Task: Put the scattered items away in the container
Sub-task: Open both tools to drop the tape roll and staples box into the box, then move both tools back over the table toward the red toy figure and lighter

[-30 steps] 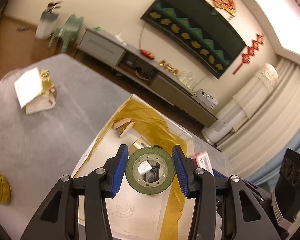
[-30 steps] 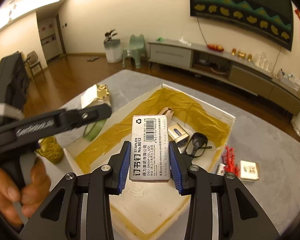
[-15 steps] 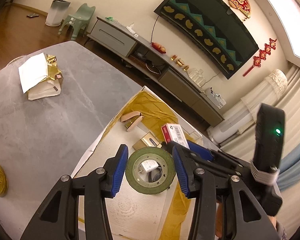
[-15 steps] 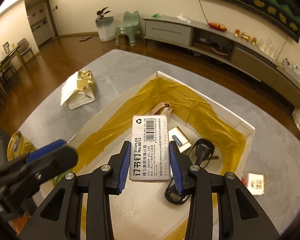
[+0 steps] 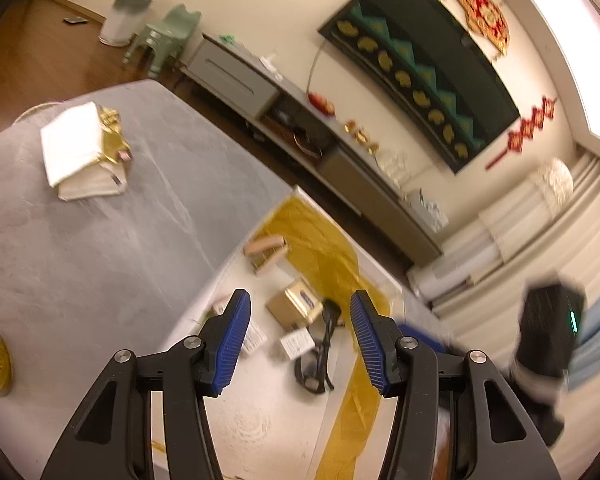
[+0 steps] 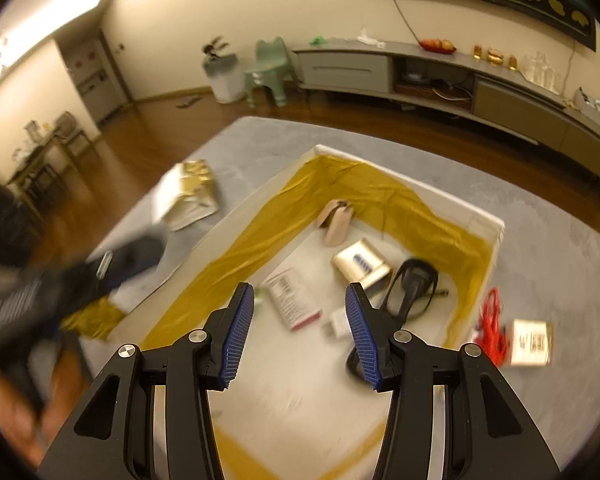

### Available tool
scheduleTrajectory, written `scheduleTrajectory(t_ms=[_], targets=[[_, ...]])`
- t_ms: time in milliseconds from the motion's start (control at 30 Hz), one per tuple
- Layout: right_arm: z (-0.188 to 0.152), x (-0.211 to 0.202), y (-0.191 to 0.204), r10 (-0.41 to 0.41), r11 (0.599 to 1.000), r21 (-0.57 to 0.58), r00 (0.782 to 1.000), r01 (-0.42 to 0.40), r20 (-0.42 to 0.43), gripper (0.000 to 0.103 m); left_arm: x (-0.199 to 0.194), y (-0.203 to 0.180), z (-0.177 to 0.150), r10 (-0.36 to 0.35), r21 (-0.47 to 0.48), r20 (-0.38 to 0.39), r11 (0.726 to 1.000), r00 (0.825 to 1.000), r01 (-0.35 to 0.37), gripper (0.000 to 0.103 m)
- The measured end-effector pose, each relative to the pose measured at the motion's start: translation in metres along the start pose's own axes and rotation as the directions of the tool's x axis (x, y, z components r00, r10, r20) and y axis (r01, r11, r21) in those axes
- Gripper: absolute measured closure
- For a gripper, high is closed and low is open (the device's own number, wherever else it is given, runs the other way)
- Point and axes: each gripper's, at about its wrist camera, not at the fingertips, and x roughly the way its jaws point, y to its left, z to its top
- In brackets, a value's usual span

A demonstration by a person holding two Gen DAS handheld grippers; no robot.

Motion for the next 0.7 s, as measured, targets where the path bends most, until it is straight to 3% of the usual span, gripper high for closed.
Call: scheduleTrajectory(t_ms=[100,200,300,500,700], targets=[[-0.032,-0.036,0.007,0.038,0.997,-0.072,0.996,-0.032,0.079,0.052,-0.012,0.006,0.006,0.008,-0.005,0.055,1.0,0.998,-0.008,0.049],[-0.062,-0.057,0.003,0.048,0.994,-0.105,0.986,-0.032,0.162,0.052,-0.013,0.003,0.004,0.003,0.022,0.057,1.0,0.998,-0.004,0.049],[-0.069,-0.051,-0.003,0.056,0.995,-0.092,0.991,-0.045,0.123,0.052,-0.01,-0.006,-0.002,-0.003,0.065,0.043,0.998,0.999,0.0,0.049],[-0.074,-0.062,-0.013,0.078,0.995,-0.071,0.986,-0.068,0.145,0.052,-0.01,-0.037,-0.015,-0.004,0.178,0.049,0.984,0.999,-0.005,0.049],[-0.089,-0.069,-0.027,0.074,0.996,-0.064,0.986,-0.065,0.147,0.052,-0.007,-0.071,-0.034,0.02,0.311,0.044,0.95,0.999,-0.033,0.049]])
